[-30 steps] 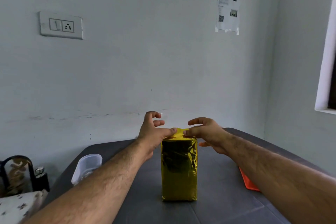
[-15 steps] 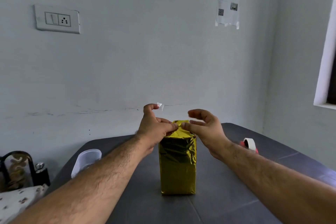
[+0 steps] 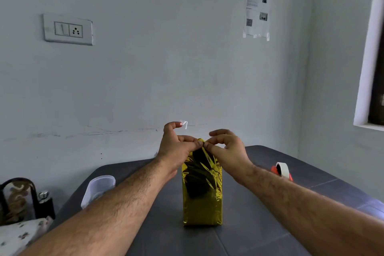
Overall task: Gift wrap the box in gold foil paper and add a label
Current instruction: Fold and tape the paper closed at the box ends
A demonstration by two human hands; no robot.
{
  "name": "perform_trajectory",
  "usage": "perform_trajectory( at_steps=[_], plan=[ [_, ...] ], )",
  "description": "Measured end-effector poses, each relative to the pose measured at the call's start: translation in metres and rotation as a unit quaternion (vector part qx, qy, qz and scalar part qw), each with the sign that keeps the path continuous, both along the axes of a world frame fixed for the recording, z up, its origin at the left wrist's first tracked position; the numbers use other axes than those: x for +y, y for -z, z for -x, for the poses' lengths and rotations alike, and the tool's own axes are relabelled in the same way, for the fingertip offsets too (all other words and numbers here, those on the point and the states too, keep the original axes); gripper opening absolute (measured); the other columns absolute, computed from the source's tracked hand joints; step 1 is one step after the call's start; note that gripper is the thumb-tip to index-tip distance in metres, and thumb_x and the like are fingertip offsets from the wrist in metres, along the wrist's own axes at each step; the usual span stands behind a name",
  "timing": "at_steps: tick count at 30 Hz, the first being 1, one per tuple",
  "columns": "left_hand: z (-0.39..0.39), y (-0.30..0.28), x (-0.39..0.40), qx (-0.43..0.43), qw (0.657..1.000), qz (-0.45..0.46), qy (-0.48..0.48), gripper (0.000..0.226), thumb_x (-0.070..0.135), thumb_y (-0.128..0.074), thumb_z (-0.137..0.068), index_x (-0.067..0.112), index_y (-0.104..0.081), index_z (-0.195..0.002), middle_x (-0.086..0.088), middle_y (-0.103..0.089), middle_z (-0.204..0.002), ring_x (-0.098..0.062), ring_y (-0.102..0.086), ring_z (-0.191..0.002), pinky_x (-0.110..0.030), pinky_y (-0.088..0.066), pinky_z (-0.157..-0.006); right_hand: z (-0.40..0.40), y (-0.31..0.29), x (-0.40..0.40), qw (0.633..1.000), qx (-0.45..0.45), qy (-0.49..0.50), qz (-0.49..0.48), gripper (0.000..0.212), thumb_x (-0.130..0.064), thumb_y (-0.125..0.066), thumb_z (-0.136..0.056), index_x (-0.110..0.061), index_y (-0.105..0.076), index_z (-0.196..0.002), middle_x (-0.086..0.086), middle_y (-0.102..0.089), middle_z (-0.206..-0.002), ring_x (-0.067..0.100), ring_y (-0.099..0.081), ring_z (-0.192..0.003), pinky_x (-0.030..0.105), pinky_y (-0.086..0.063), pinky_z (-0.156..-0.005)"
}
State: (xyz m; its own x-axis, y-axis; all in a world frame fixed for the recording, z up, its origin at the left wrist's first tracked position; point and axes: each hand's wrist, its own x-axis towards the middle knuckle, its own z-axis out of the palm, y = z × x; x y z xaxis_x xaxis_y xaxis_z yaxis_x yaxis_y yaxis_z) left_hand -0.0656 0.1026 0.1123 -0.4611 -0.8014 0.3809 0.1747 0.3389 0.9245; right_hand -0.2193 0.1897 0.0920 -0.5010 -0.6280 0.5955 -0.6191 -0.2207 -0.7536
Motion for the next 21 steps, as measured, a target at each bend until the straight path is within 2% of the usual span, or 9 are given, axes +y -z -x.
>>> perform_trajectory(
  at_steps=[1,3,8,11,13,16,17,19,21],
  plan=[
    [-0.001,-0.001,-0.002,0.001,1.0,0.003,0.005,0.078,0.005,-0.089,-0.08,0.028,-0.04,-0.137,-0.006,-0.078,-0.096,-0.01,-0.076,-0.087,-0.015,-0.051,-0.069,-0.001,-0.001,-0.002,0.998,-0.056,-0.032,-0.002,0.009,-0.019,-0.081,-0.091,-0.02,-0.082,-0.082,-0.013,-0.069,-0.12,0.008,-0.066,-0.11,0.017,-0.053,-0.077],
    [-0.002,-0.003,-0.007,0.01,1.0,0.003,0.011,0.077,0.002,-0.086,-0.083,0.026,-0.038,-0.137,-0.006,-0.08,-0.094,-0.01,-0.077,-0.087,-0.013,-0.053,-0.067,-0.001,-0.001,-0.007,0.991,-0.12,-0.06,-0.007,0.01,-0.012,-0.08,-0.091,-0.013,-0.081,-0.081,-0.006,-0.075,-0.118,0.012,-0.073,-0.1,0.022,-0.059,-0.076],
    [-0.003,-0.009,-0.02,-0.014,0.999,0.014,0.031,0.087,0.007,-0.094,-0.073,0.025,-0.036,-0.136,-0.006,-0.081,-0.093,-0.016,-0.079,-0.091,-0.028,-0.052,-0.08,0.001,-0.006,-0.014,0.991,-0.115,-0.054,-0.037,0.015,-0.005,-0.08,-0.088,-0.006,-0.079,-0.073,-0.001,-0.077,-0.112,0.015,-0.074,-0.086,0.037,-0.062,-0.08],
    [0.0,-0.008,-0.024,-0.03,0.999,0.032,0.029,0.093,0.01,-0.097,-0.069,0.025,-0.036,-0.138,-0.007,-0.081,-0.093,-0.02,-0.079,-0.095,-0.035,-0.056,-0.091,0.005,-0.006,-0.016,0.991,-0.124,-0.047,-0.034,0.013,-0.007,-0.08,-0.088,-0.006,-0.081,-0.074,-0.002,-0.079,-0.107,0.02,-0.077,-0.089,0.043,-0.065,-0.084],
    [0.004,-0.007,-0.025,-0.036,0.999,0.032,0.021,0.088,0.004,-0.094,-0.072,0.023,-0.038,-0.138,-0.008,-0.081,-0.091,-0.02,-0.079,-0.091,-0.034,-0.059,-0.087,0.007,-0.005,-0.018,0.99,-0.131,-0.048,-0.033,0.01,-0.008,-0.082,-0.087,-0.008,-0.082,-0.077,-0.003,-0.08,-0.105,0.024,-0.078,-0.093,0.047,-0.065,-0.086],
    [0.01,-0.008,-0.024,-0.03,0.999,0.004,0.011,0.075,0.005,-0.09,-0.078,0.025,-0.043,-0.134,-0.008,-0.08,-0.094,-0.016,-0.077,-0.09,-0.018,-0.055,-0.069,0.01,-0.005,-0.018,0.984,-0.161,-0.077,-0.025,0.001,-0.011,-0.084,-0.087,-0.011,-0.084,-0.088,-0.003,-0.081,-0.108,0.021,-0.078,-0.096,0.04,-0.065,-0.087],
    [0.01,-0.008,-0.024,-0.025,1.0,-0.008,0.012,0.072,0.007,-0.089,-0.081,0.026,-0.044,-0.133,-0.008,-0.08,-0.097,-0.015,-0.077,-0.092,-0.014,-0.052,-0.065,0.012,-0.006,-0.018,0.981,-0.17,-0.093,-0.029,0.006,-0.011,-0.084,-0.087,-0.01,-0.083,-0.093,-0.002,-0.081,-0.107,0.019,-0.079,-0.096,0.036,-0.065,-0.086],
    [0.011,-0.007,-0.025,-0.018,0.999,-0.023,0.019,0.068,0.008,-0.086,-0.084,0.026,-0.044,-0.135,-0.009,-0.079,-0.102,-0.017,-0.075,-0.097,-0.015,-0.051,-0.065,0.013,-0.008,-0.017,0.976,-0.174,-0.12,-0.052,0.009,-0.013,-0.082,-0.09,-0.007,-0.08,-0.097,0.002,-0.081,-0.098,0.019,-0.078,-0.088,0.03,-0.062,-0.077],
    [0.013,-0.003,-0.027,-0.019,0.999,-0.026,0.018,0.066,0.007,-0.084,-0.085,0.024,-0.045,-0.136,-0.009,-0.079,-0.102,-0.019,-0.075,-0.101,-0.022,-0.051,-0.072,0.015,-0.01,-0.018,0.977,-0.159,-0.125,-0.07,0.007,-0.013,-0.08,-0.09,-0.006,-0.079,-0.092,0.006,-0.079,-0.086,0.018,-0.073,-0.077,0.03,-0.059,-0.071]
  ],
)
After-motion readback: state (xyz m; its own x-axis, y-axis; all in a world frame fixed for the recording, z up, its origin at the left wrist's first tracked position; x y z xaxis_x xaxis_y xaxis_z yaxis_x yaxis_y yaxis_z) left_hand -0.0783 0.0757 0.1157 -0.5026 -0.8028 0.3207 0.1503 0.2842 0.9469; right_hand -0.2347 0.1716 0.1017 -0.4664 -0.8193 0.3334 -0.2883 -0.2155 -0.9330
